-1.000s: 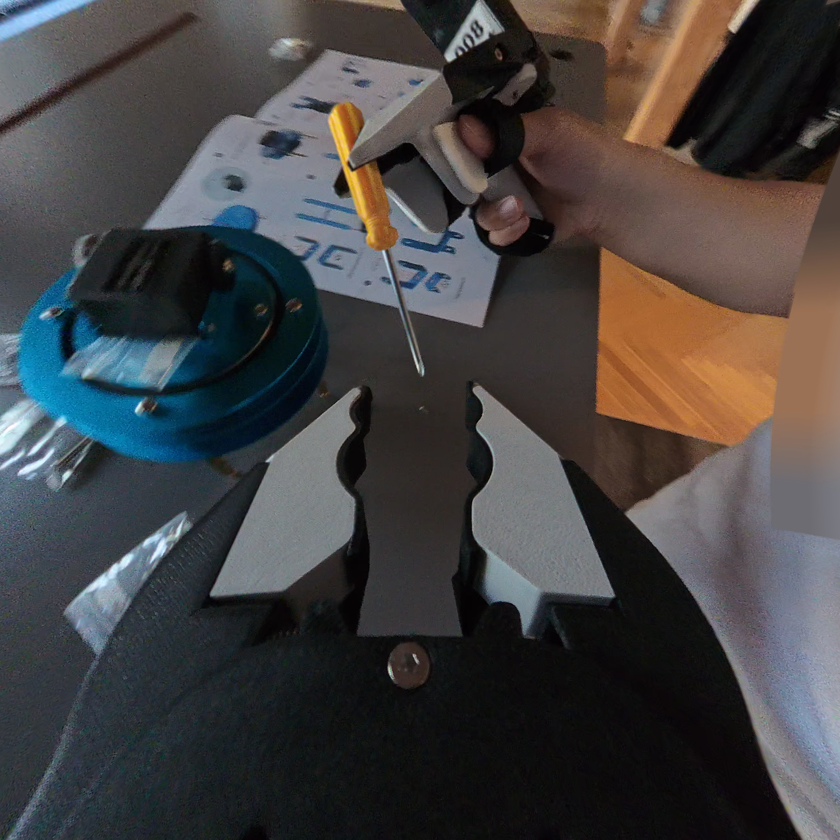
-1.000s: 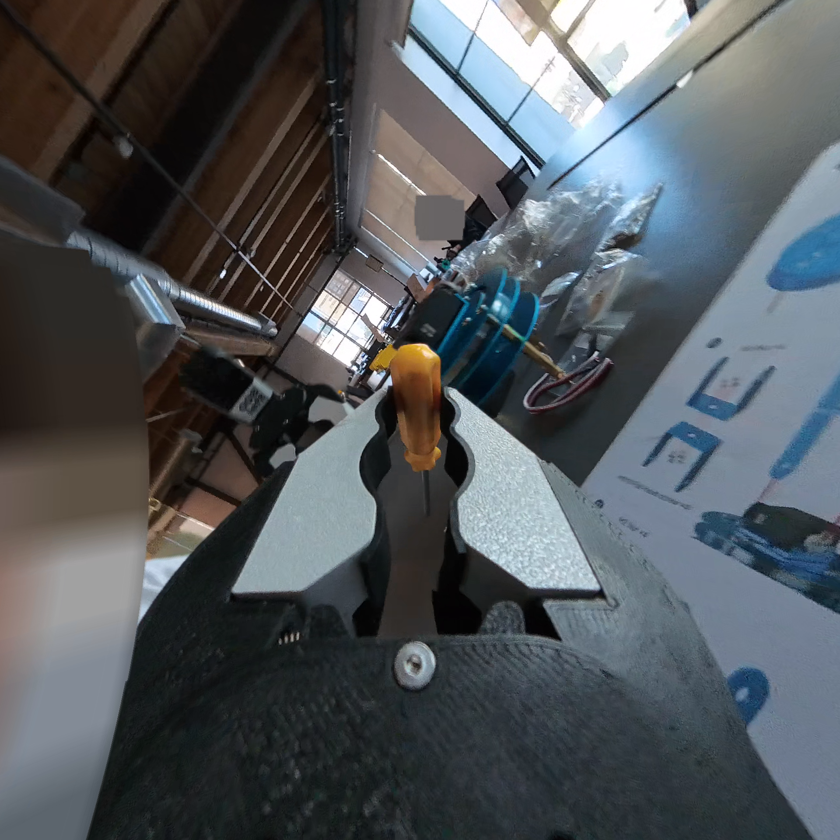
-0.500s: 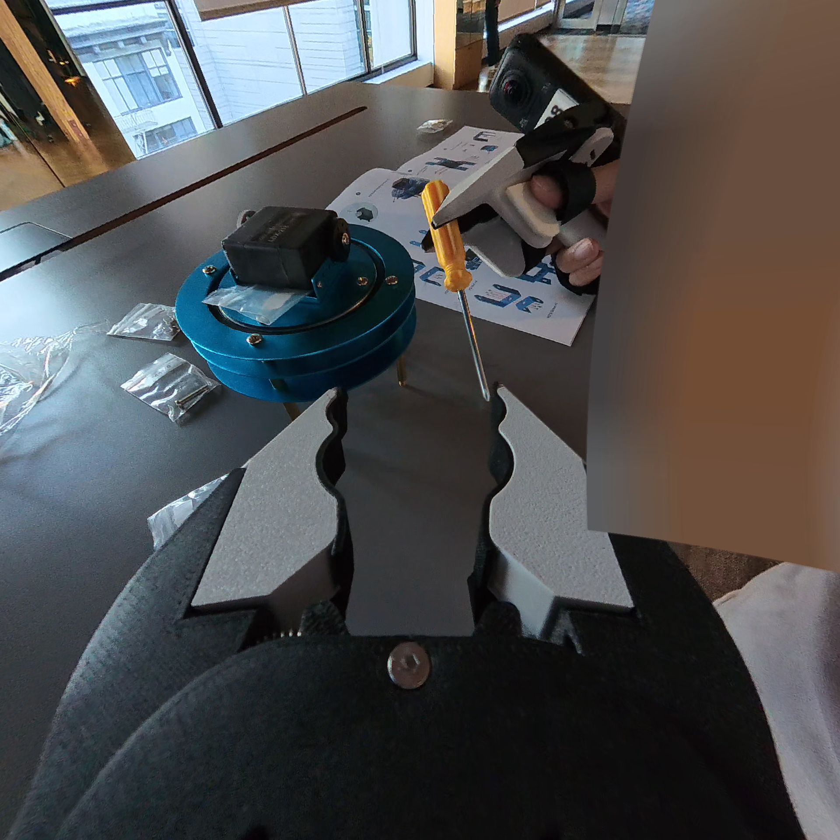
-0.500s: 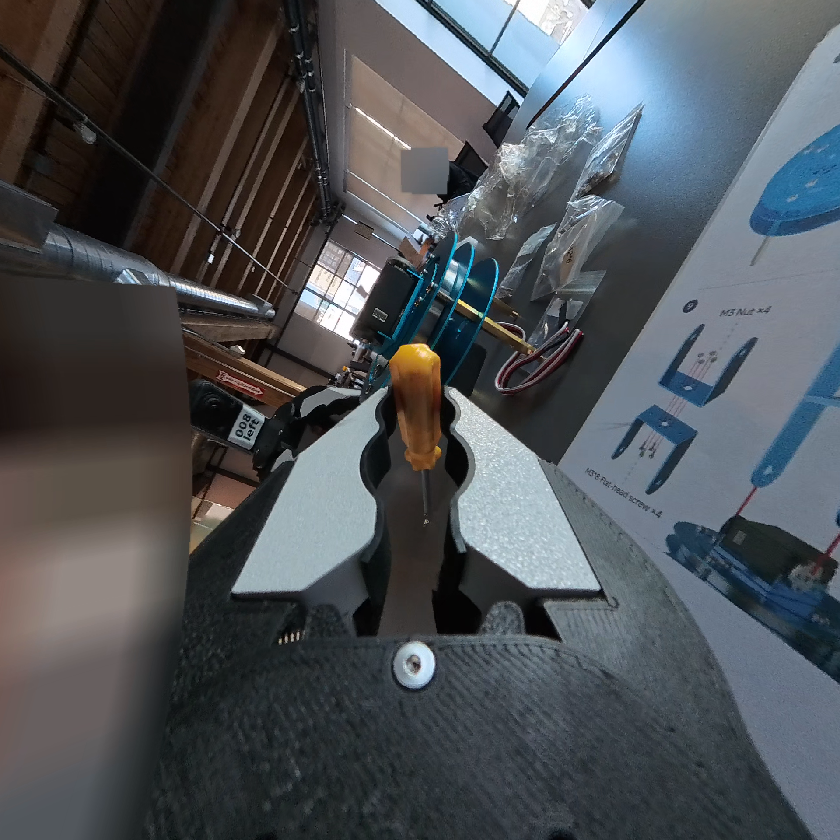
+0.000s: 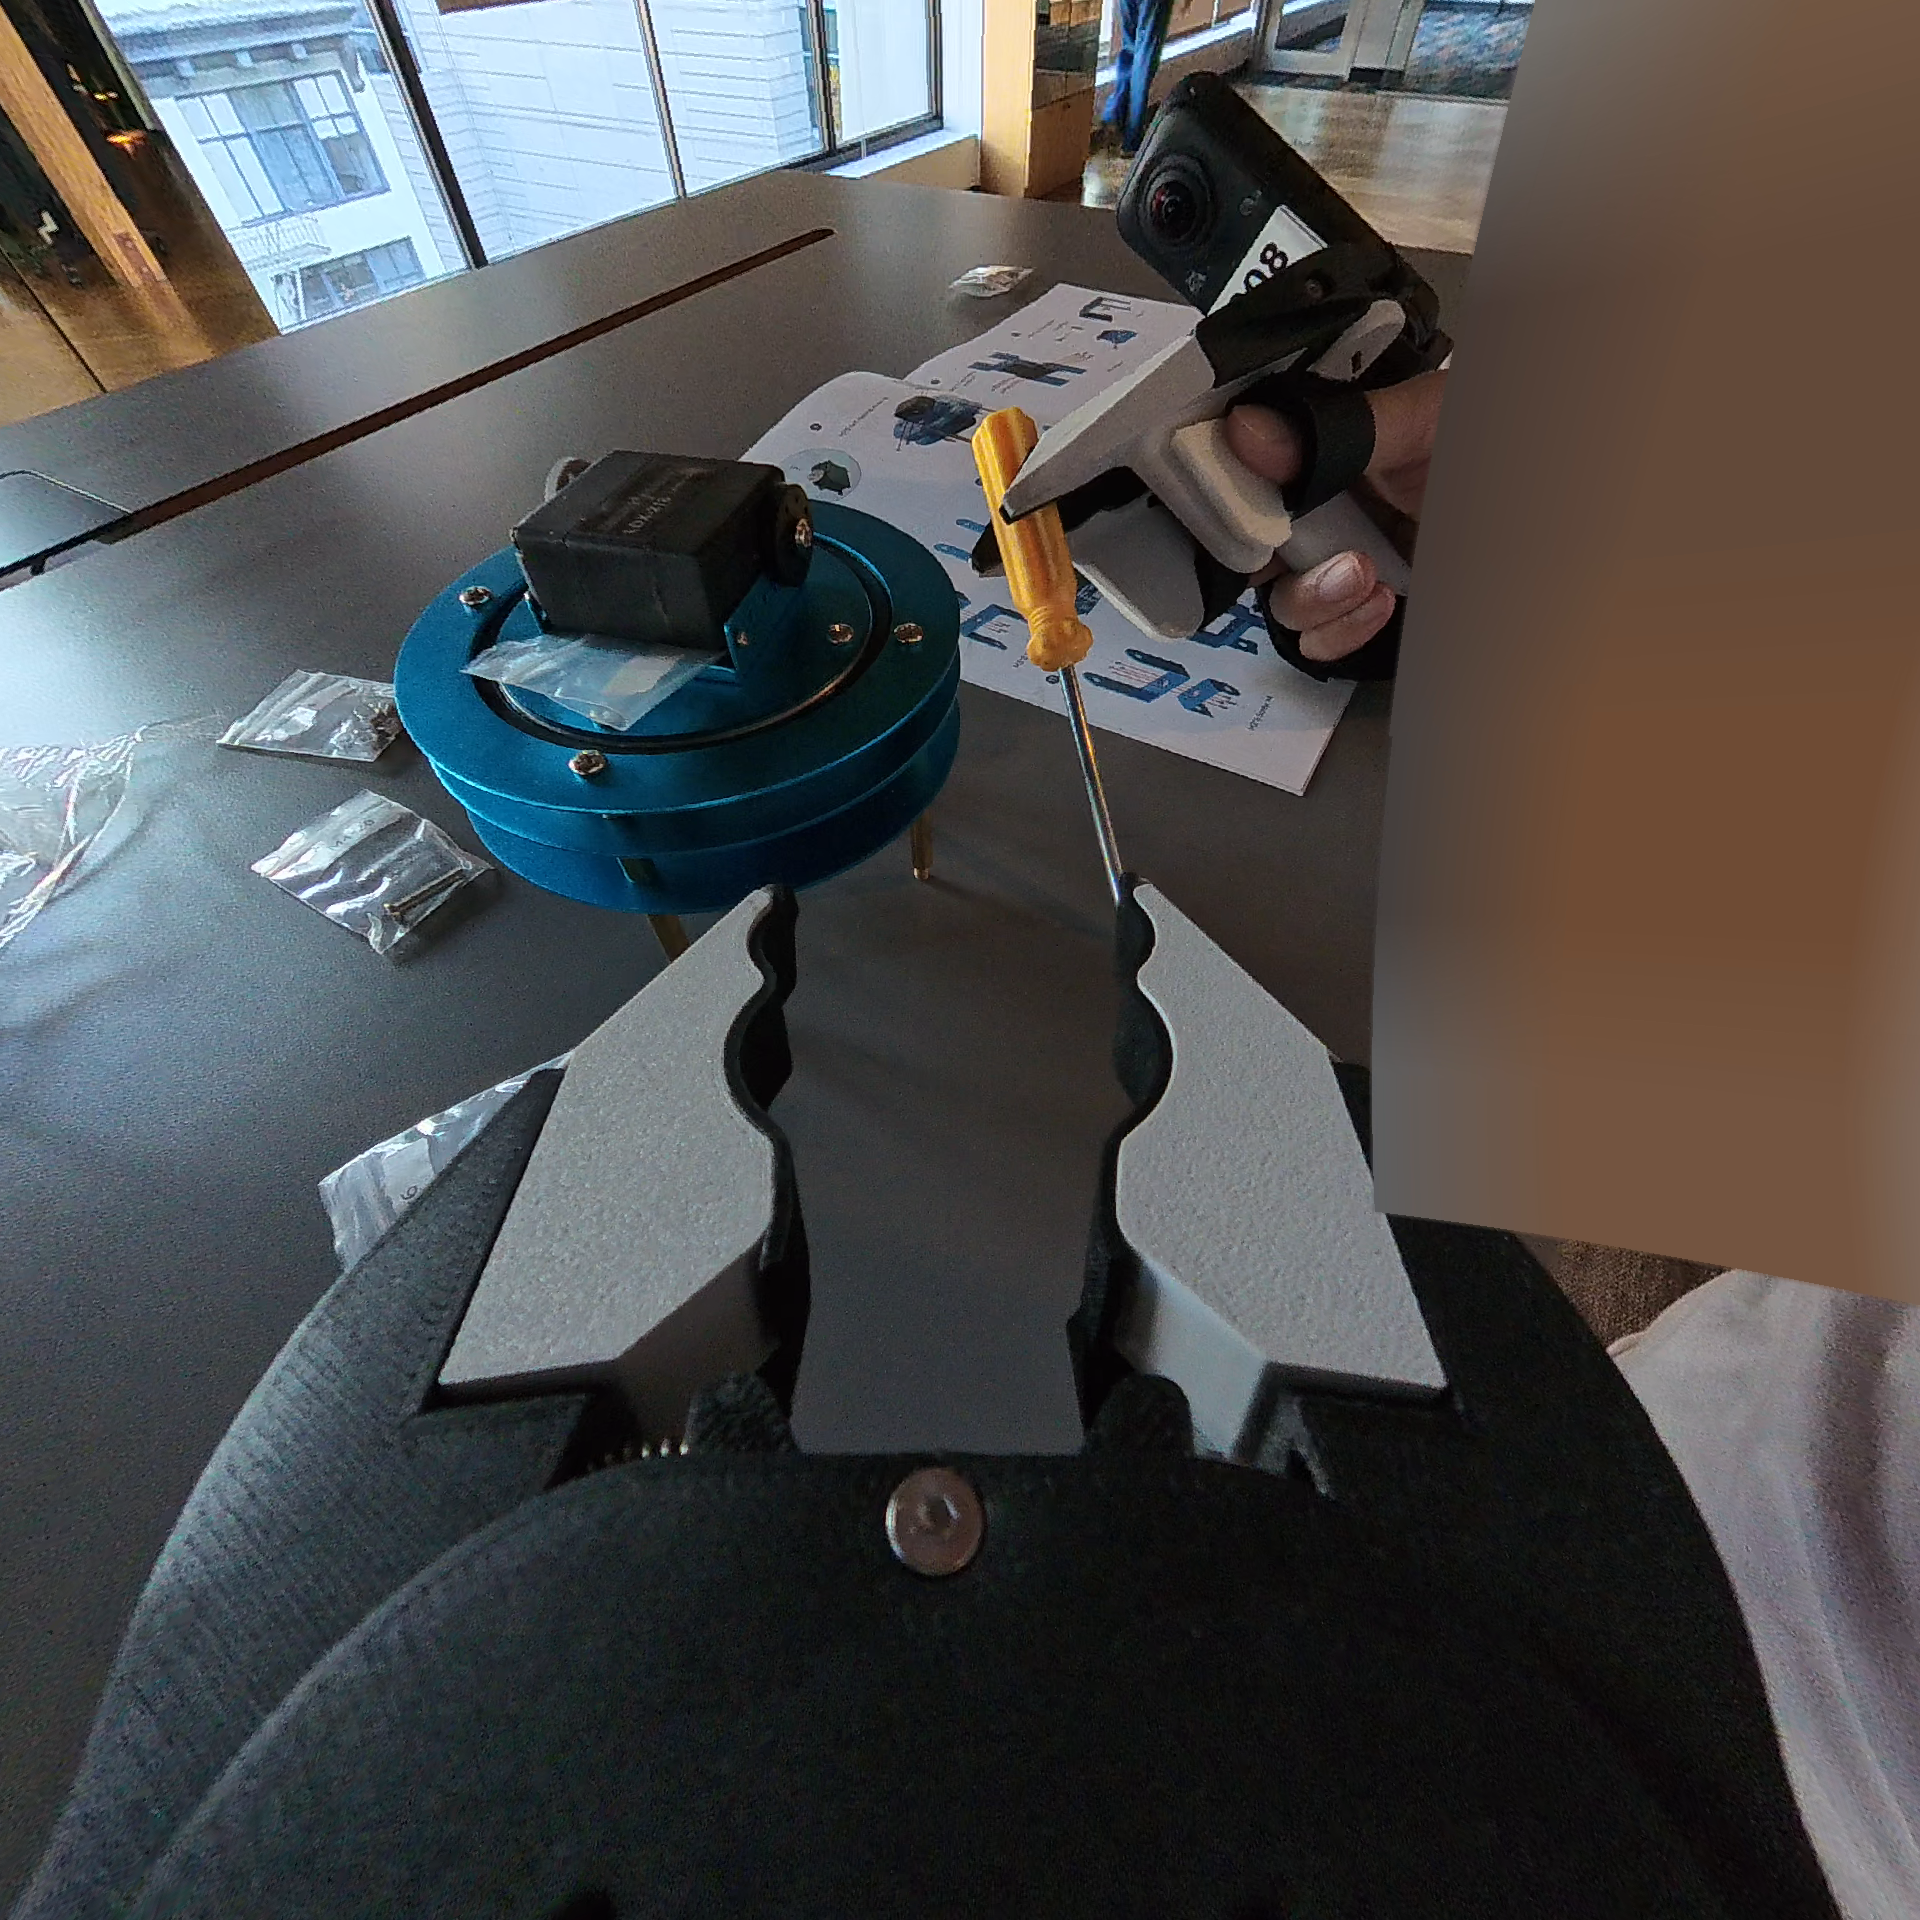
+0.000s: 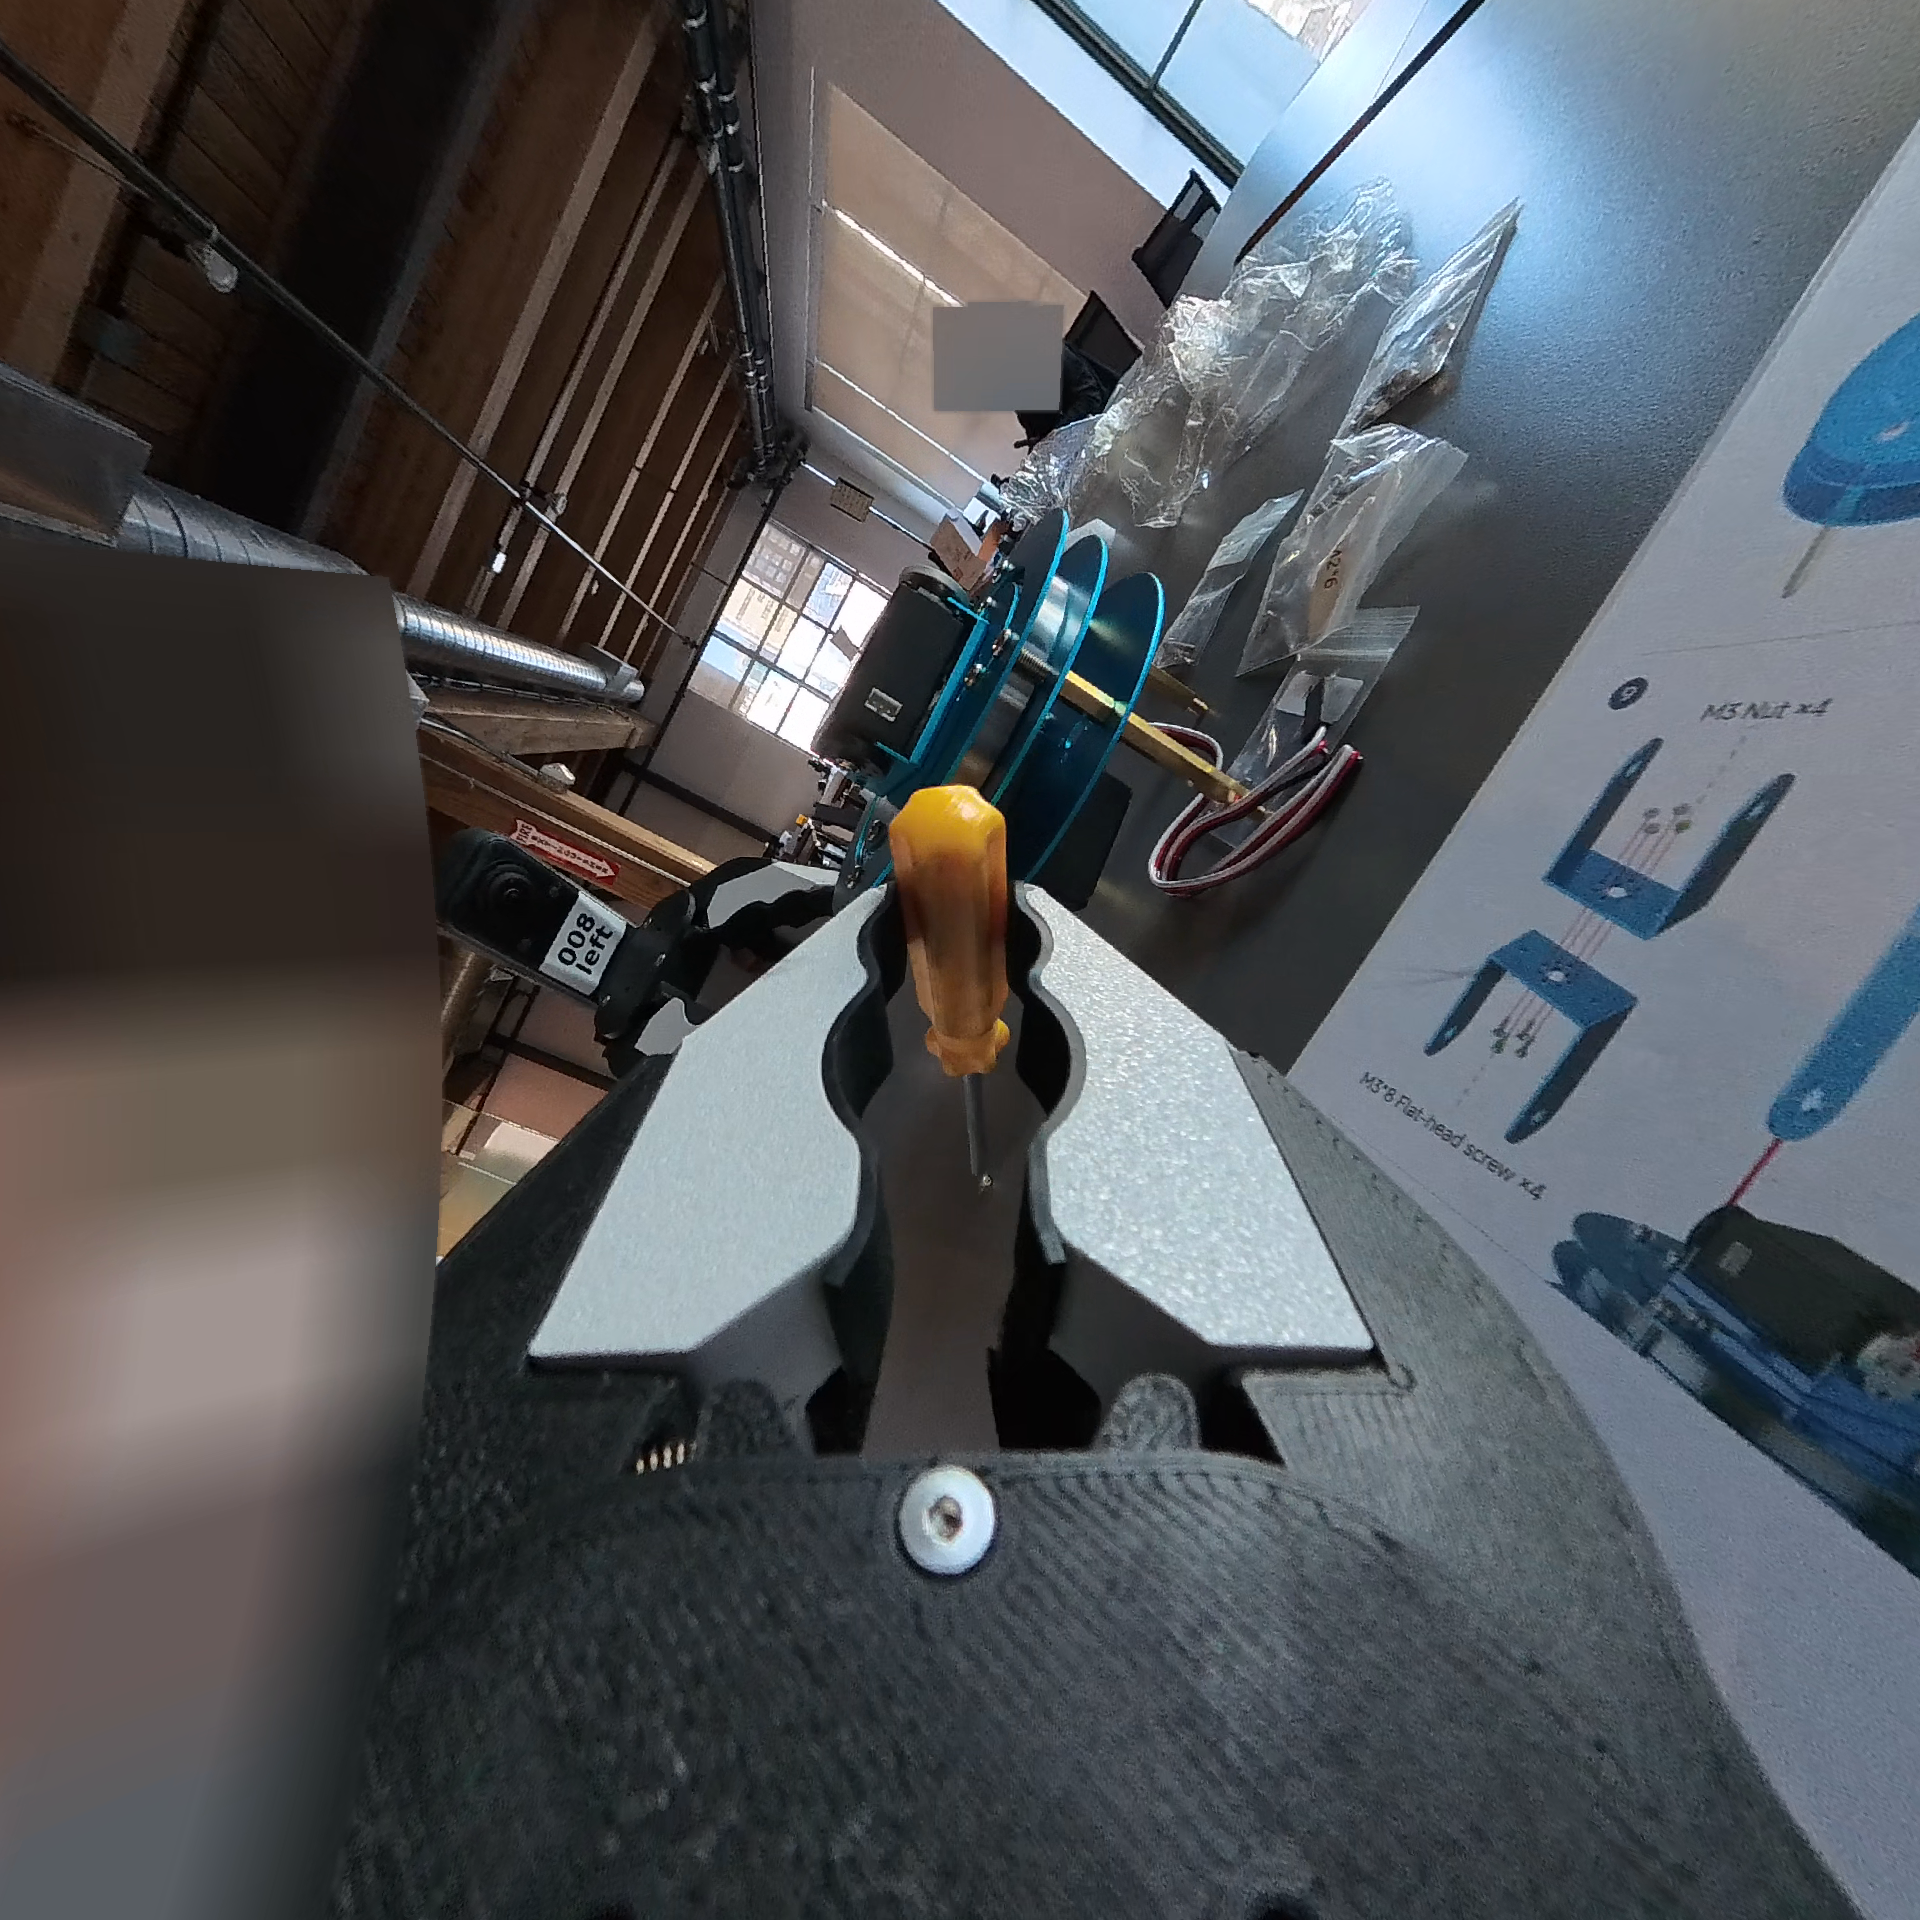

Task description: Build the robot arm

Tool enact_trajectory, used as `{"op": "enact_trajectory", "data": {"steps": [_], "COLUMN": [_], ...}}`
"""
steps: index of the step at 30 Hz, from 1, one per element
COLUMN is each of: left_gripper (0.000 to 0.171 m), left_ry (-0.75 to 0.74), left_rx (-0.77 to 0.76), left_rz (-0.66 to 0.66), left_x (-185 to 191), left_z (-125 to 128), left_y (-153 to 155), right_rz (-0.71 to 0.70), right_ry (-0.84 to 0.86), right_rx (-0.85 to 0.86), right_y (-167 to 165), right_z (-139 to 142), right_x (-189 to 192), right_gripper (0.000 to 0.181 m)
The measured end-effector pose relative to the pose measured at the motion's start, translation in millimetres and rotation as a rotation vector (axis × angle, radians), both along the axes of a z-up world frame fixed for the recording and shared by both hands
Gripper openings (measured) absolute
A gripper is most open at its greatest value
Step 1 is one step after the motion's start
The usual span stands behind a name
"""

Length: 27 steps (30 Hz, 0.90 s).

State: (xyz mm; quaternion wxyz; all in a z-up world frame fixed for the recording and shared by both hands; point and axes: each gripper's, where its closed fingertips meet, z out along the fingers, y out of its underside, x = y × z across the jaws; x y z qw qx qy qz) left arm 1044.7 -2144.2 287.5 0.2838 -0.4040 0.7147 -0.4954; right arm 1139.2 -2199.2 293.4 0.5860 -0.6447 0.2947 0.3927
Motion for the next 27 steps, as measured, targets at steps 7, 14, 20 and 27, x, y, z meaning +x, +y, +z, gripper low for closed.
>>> {"op": "enact_trajectory", "data": {"steps": [7,14,20,27], "left_gripper": [0.06,0.039,0.024,0.014], "left_ry": [-0.001,0.073,0.107,0.102], "left_rx": [-0.001,0.0,0.085,0.116], "left_rz": [-0.001,-0.108,-0.196,-0.227], "left_x": [-0.6,-11.4,-16.6,-11.7], "left_z": [0.4,-12.3,-23.4,-23.9], "left_y": [-0.7,-20.4,-46.0,-62.6], "right_rz": [0.005,0.004,0.006,0.021], "right_ry": [-0.006,-0.001,-0.01,-0.014], "right_rx": [-0.008,0.024,0.095,0.134], "right_y": [0.7,-1.8,-8.3,-14.2], "right_z": [-1.1,4.1,25.5,40.4], "right_x": [-1.0,-1.2,-5.1,-10.1], "right_gripper": [0.017,0.017,0.017,0.017]}}
